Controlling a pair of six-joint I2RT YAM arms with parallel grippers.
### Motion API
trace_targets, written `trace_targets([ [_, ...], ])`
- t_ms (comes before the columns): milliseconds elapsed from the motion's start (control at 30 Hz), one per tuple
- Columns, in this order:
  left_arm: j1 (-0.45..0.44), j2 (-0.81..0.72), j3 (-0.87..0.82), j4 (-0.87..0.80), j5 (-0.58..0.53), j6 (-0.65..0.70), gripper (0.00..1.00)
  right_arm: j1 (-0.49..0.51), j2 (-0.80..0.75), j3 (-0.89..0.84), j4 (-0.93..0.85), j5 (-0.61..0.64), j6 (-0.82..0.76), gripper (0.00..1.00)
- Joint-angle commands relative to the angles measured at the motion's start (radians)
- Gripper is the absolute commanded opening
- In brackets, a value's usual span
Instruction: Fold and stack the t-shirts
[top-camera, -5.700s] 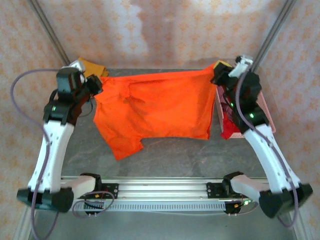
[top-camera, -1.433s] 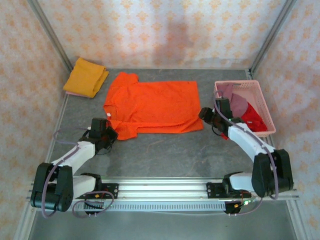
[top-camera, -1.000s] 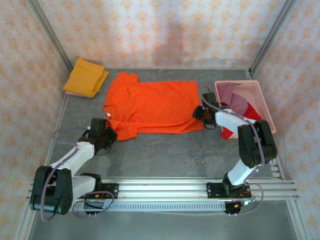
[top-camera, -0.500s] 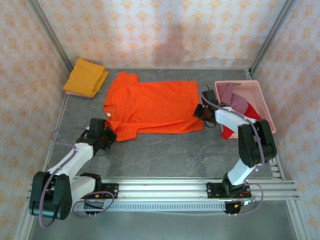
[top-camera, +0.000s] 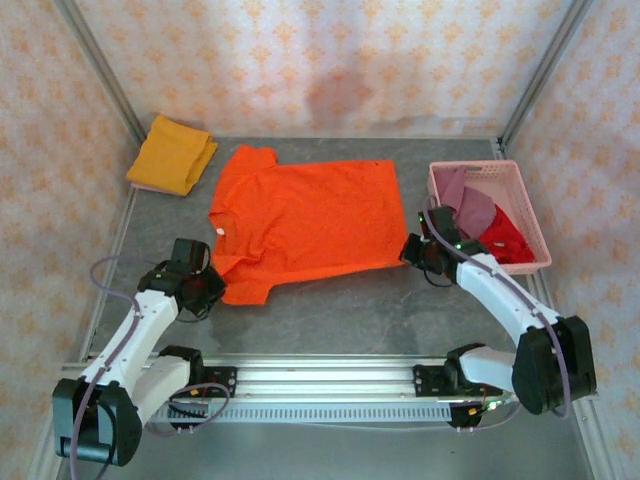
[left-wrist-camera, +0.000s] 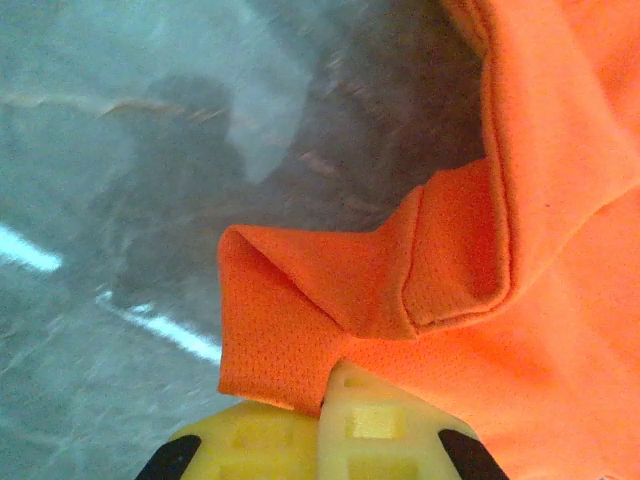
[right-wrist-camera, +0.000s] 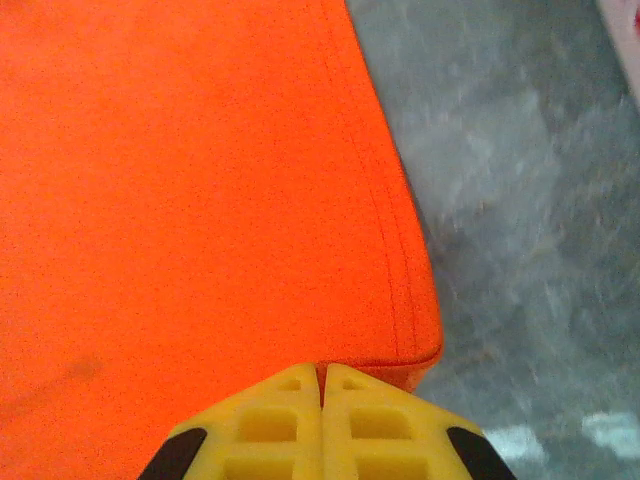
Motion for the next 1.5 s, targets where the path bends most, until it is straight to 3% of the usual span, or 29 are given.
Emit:
trace_targets([
  [0,-0.002,-0.018,0.024,-0.144,-0.035,0.007,0.00,0.017,-0.045,-0.062,-0.072,-0.038,0.068,0.00],
  [300,-0.001,-0.034,-0.014,-0.208,-0.040,-0.043,0.00,0.036,-0.039,-0.119,-0.069,-0.056,0.108,0.00],
  [333,-0.001,-0.035,-0.027,-0.199,-0.026,-0.058,0.00,0.037,-0.034,-0.119,-0.071,-0.056,0.106,0.04],
  [367,-0.001,-0.035,-0.039,-0.186,-0.010,-0.070,0.00,0.036,-0.028,-0.114,-0.071,-0.057,0.103,0.16],
  [433,-0.001,-0.037,-0.058,-0.165,0.006,-0.086,0.13,0.036,-0.027,-0.104,-0.074,-0.064,0.094,0.37],
  [500,0.000,-0.048,-0.055,-0.180,-0.006,-0.088,0.27,0.037,-0.036,-0.081,-0.090,-0.048,0.079,0.46],
  [567,-0.001,-0.082,-0.030,-0.209,-0.020,-0.079,0.49,0.037,-0.053,-0.052,-0.103,-0.011,0.059,0.54],
  [733,-0.019,-0.162,0.059,-0.231,-0.060,-0.079,0.90,0.038,-0.023,-0.004,-0.001,-0.001,-0.009,0.61],
  [800,-0.032,-0.142,0.104,-0.199,-0.089,-0.041,0.99,0.039,0.043,0.039,0.035,0.006,-0.044,0.62],
  [867,-0.037,-0.084,0.148,-0.127,-0.100,0.019,1.00,0.040,0.113,0.077,0.084,0.027,-0.066,0.62],
  [967,-0.054,0.037,0.178,0.130,-0.078,0.134,1.00,0.040,0.236,0.126,0.191,0.051,-0.077,0.62],
  [1100,-0.060,0.238,0.187,0.442,-0.101,0.187,0.99,0.040,0.398,0.205,0.278,0.055,-0.067,0.53],
  [1267,-0.057,0.519,0.277,0.551,-0.131,0.184,0.92,0.040,0.563,0.284,0.316,0.039,-0.060,0.40],
  [1367,-0.055,0.625,0.292,0.607,-0.155,0.167,0.85,0.038,0.622,0.305,0.320,0.054,-0.066,0.35],
  [1467,-0.054,0.722,0.344,0.606,-0.172,0.168,0.85,0.037,0.661,0.326,0.320,0.053,-0.067,0.34],
])
